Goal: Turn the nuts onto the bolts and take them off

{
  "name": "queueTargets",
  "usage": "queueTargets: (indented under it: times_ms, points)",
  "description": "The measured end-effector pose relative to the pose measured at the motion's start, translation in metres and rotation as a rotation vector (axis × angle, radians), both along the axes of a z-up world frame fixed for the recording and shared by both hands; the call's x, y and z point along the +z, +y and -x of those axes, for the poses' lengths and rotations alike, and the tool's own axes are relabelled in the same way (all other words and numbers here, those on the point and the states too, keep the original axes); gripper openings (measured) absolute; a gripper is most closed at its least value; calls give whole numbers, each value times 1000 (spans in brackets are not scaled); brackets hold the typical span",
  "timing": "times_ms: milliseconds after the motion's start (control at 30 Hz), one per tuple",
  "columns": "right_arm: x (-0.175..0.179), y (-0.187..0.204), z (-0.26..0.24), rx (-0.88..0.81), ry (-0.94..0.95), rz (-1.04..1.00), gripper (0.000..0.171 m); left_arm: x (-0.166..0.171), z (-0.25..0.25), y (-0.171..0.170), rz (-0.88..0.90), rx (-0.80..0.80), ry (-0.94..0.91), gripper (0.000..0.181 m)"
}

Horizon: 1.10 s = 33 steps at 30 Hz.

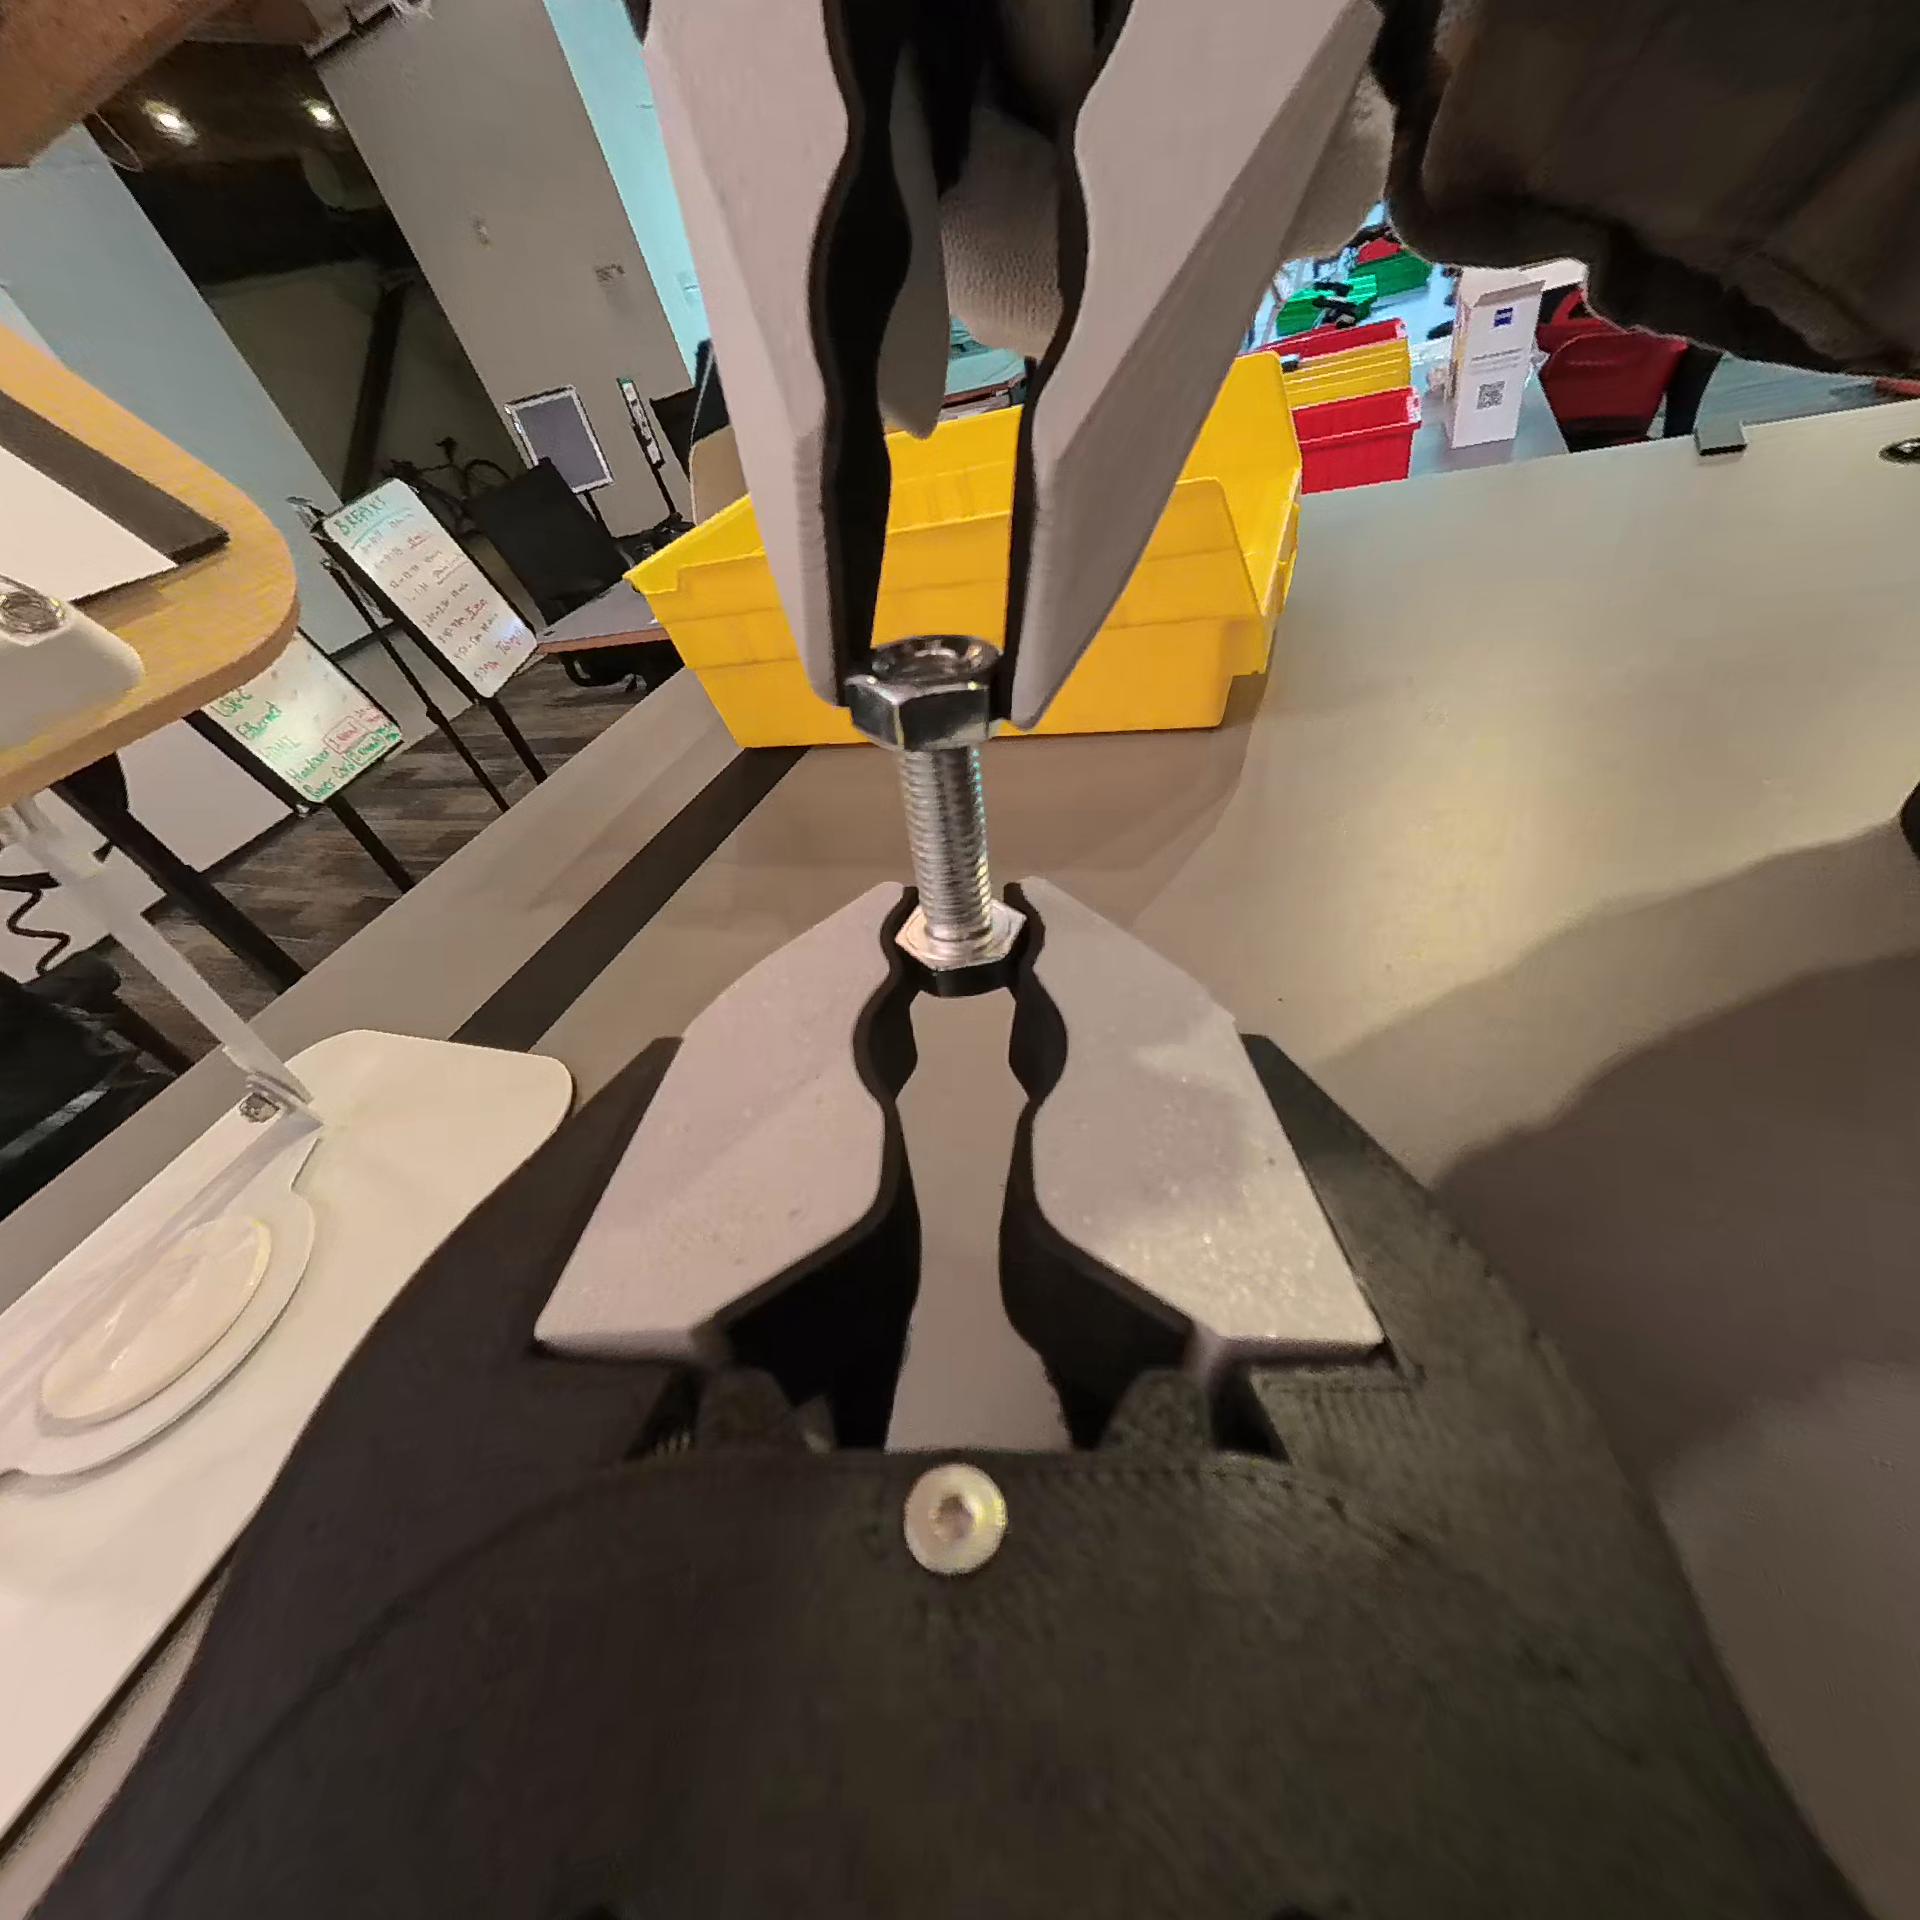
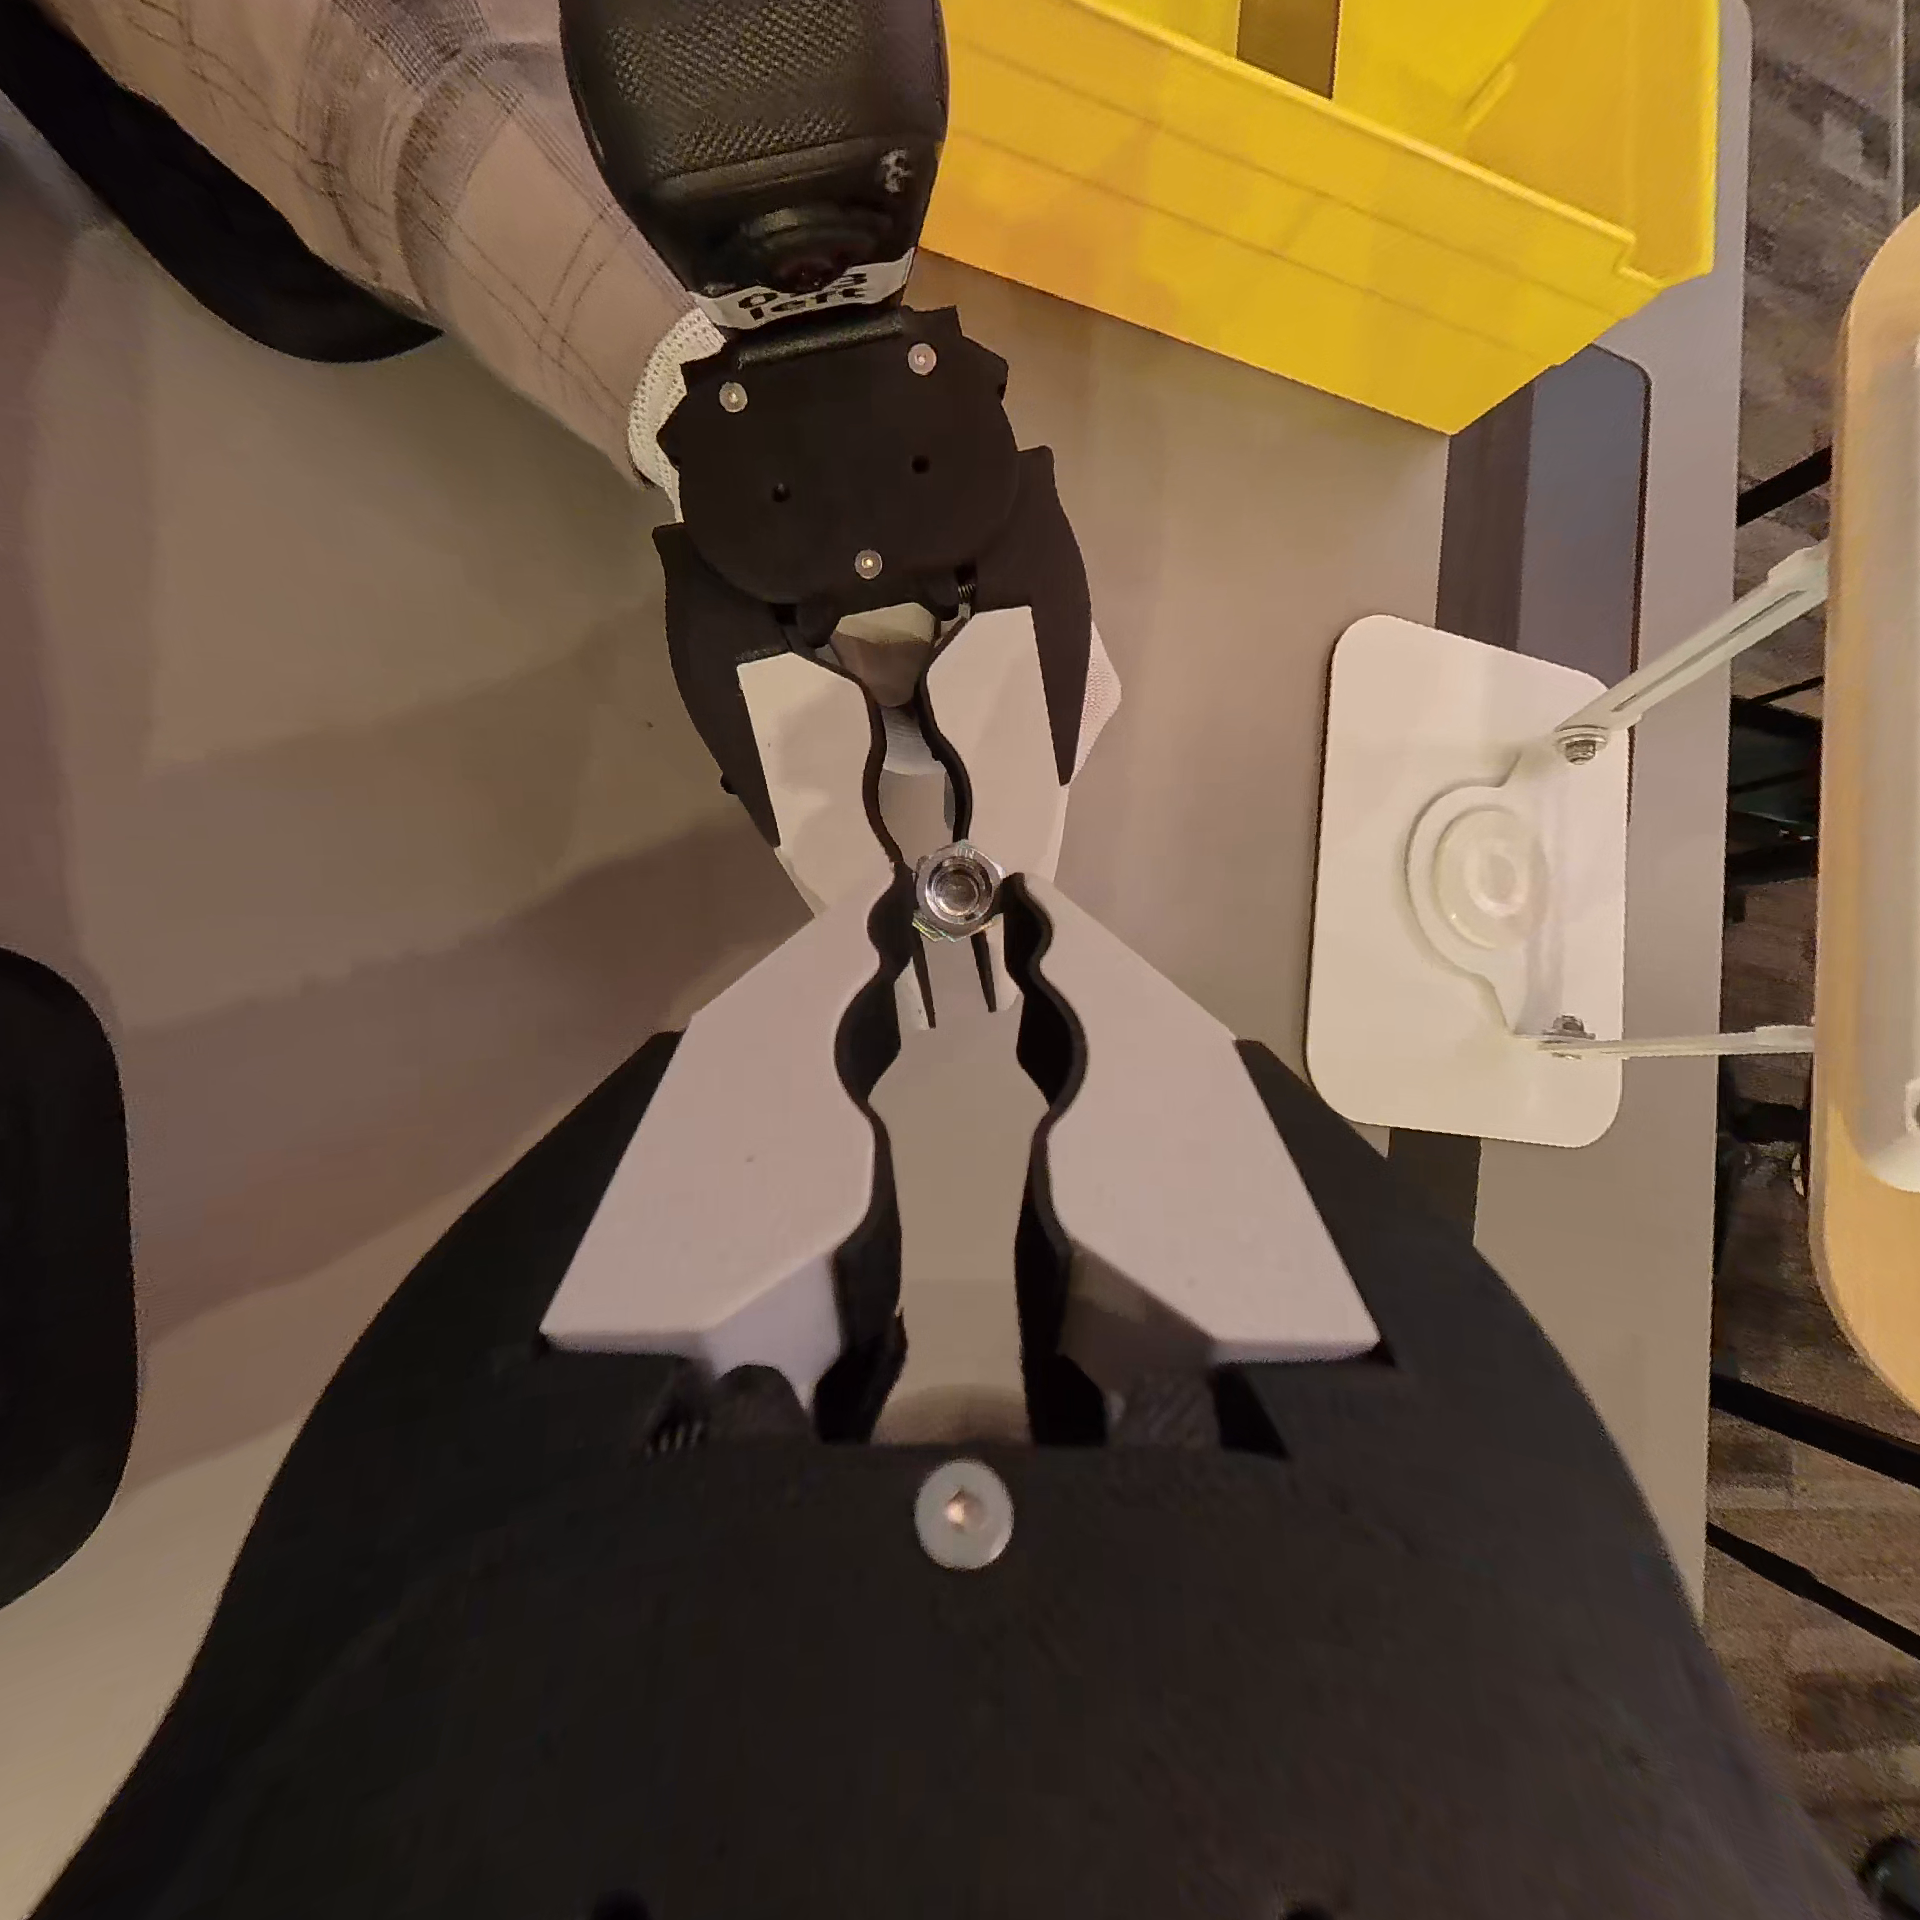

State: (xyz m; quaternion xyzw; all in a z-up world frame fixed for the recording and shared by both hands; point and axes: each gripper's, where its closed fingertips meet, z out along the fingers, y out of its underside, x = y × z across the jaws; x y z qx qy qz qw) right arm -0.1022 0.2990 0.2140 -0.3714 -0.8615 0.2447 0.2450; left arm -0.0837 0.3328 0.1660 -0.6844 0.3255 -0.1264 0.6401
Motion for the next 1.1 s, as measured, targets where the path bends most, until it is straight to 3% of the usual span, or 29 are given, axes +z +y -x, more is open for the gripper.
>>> queueTargets:
  times_ms: [33, 267, 633, 900, 1100]
  points:
    - [0, 0, -1, 0, 1, -2, 16, 0, 0, 0, -3, 4, 4, 15]
    - [-3, 8, 4, -122, 44, 7, 15, -3, 8, 7, 10, 72, 7, 14]
    - [-16, 21, 10, -505, 67, 105, 16, -17, 19, 17, 46, 192, 69, 14]
    - [-15, 21, 10, -543, 69, 79, 16, -16, 17, 16, 58, 181, 43, 15]
    - [-7, 21, 9, -531, 92, 77, 29, -15, 16, 15, 60, 172, 28, 15]
